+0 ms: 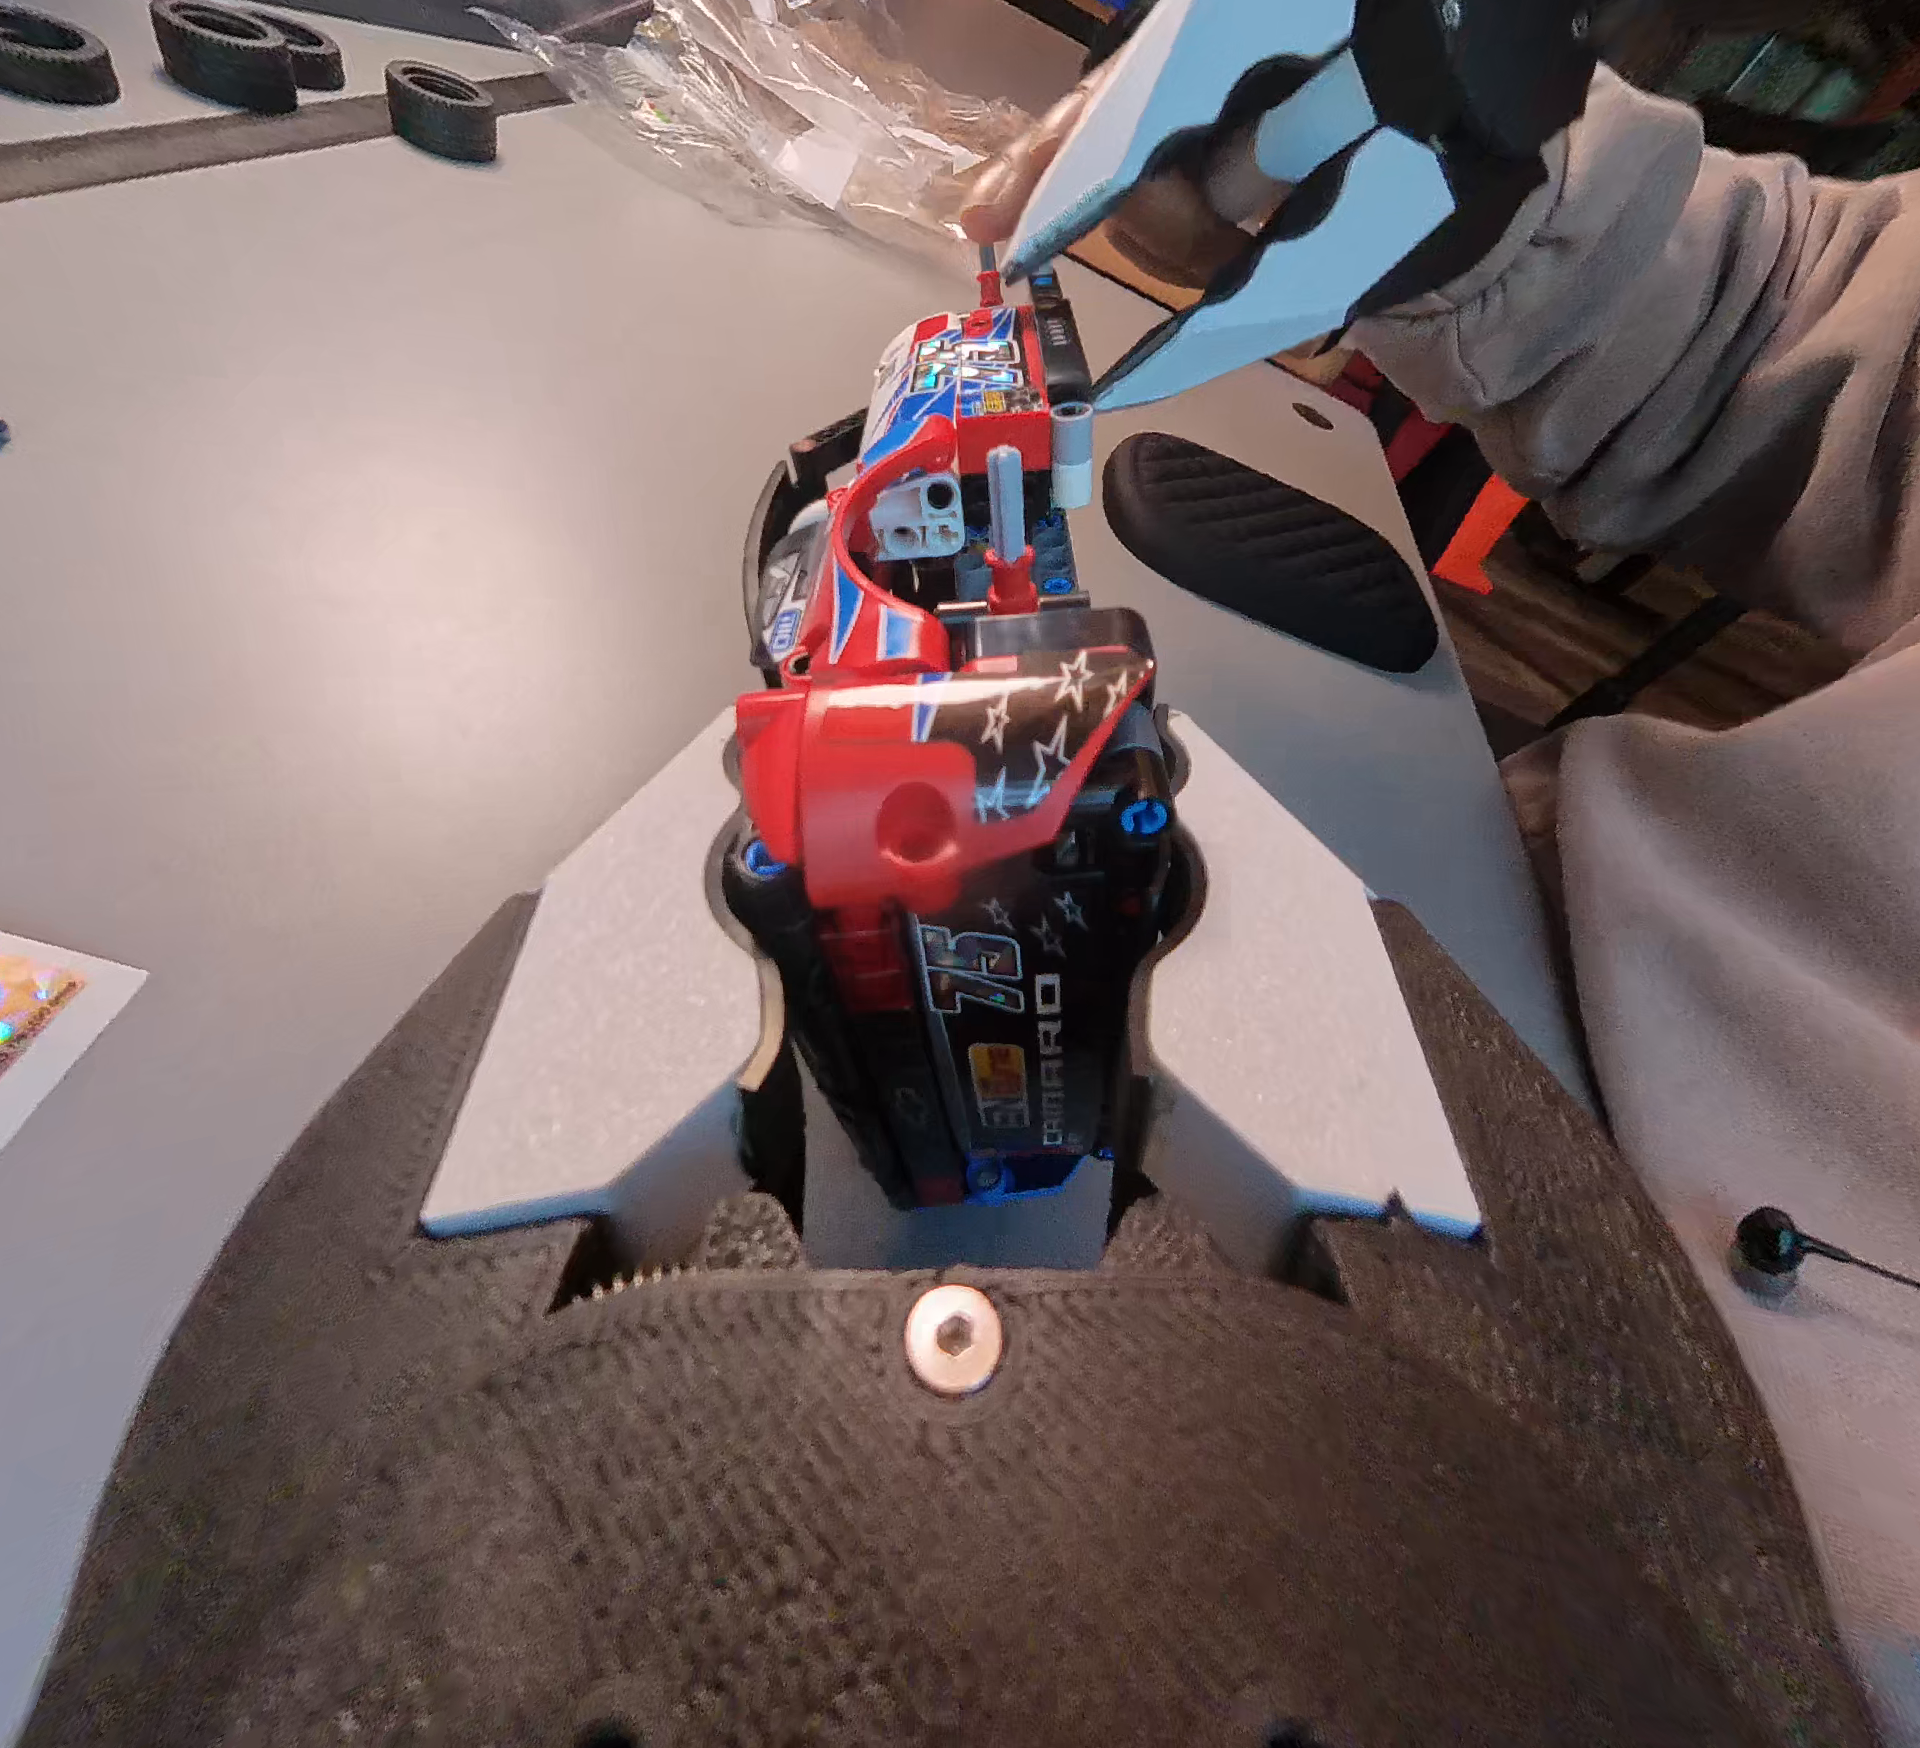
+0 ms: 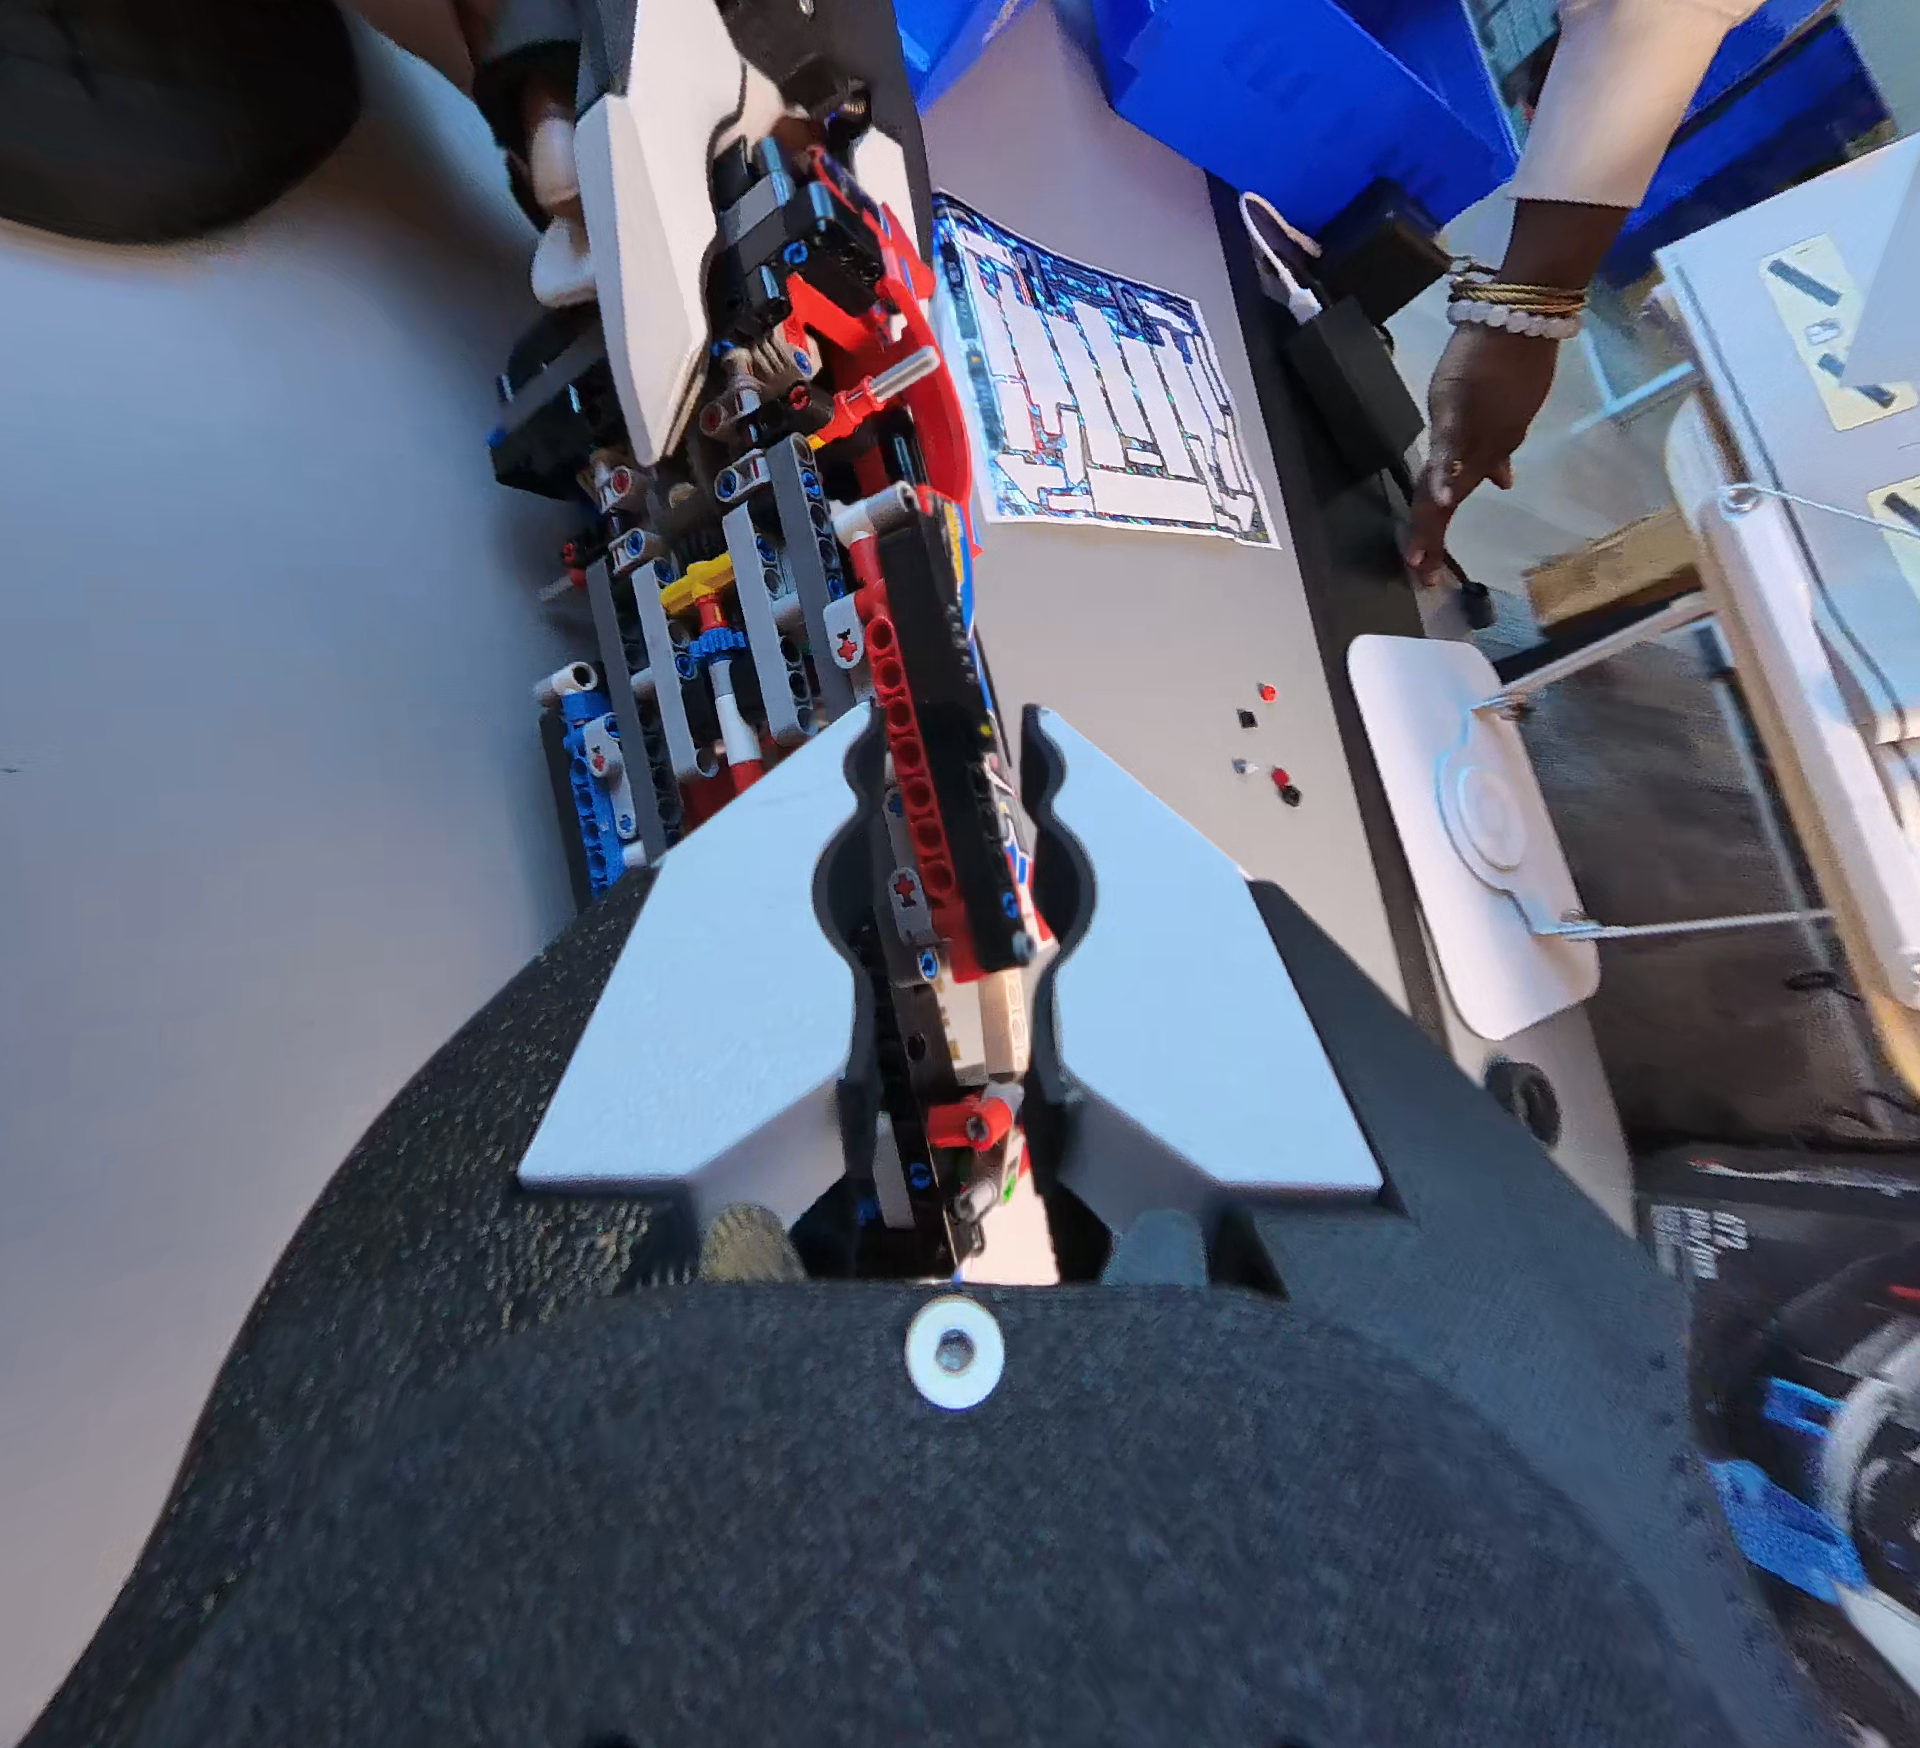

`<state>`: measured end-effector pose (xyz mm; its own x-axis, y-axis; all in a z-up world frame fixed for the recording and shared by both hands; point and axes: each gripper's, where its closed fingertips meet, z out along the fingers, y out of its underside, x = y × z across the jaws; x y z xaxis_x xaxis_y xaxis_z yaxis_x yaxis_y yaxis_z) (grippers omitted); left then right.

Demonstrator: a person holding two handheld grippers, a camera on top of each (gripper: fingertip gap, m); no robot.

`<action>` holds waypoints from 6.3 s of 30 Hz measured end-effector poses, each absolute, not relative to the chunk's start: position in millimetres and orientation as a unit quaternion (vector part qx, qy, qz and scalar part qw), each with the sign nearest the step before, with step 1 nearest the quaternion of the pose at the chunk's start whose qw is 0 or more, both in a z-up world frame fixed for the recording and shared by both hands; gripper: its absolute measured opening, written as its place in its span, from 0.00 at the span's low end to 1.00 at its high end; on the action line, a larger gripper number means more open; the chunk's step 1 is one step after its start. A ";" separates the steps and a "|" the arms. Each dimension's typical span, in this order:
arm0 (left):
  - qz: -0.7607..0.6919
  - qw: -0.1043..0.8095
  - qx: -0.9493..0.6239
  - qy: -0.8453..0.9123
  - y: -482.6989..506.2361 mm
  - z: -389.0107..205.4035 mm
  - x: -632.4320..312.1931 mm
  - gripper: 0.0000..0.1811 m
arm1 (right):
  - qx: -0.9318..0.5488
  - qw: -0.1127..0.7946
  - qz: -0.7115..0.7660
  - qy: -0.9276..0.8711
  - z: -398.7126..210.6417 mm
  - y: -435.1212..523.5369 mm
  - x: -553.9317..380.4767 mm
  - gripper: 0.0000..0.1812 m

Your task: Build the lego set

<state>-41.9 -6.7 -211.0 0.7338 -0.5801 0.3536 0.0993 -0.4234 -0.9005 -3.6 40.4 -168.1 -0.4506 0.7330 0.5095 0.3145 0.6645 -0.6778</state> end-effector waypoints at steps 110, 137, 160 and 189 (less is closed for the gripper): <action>-0.124 0.590 -0.772 0.202 -8.6 -220.1 -62.2 0.42 | -0.431 0.155 0.260 -0.850 -282.4 104.0 96.8 0.14; -0.133 0.588 -0.770 0.209 -11.1 -220.1 -59.1 0.42 | -0.336 0.140 0.273 -0.891 -152.8 43.1 24.0 0.02; -0.136 0.587 -0.770 0.210 -11.0 -220.0 -58.7 0.42 | -0.338 0.117 0.241 -0.902 -161.2 44.7 21.8 0.02; -0.137 0.586 -0.771 0.207 -10.9 -220.4 -59.1 0.42 | -0.346 0.131 0.231 -0.900 -161.9 44.0 18.1 0.03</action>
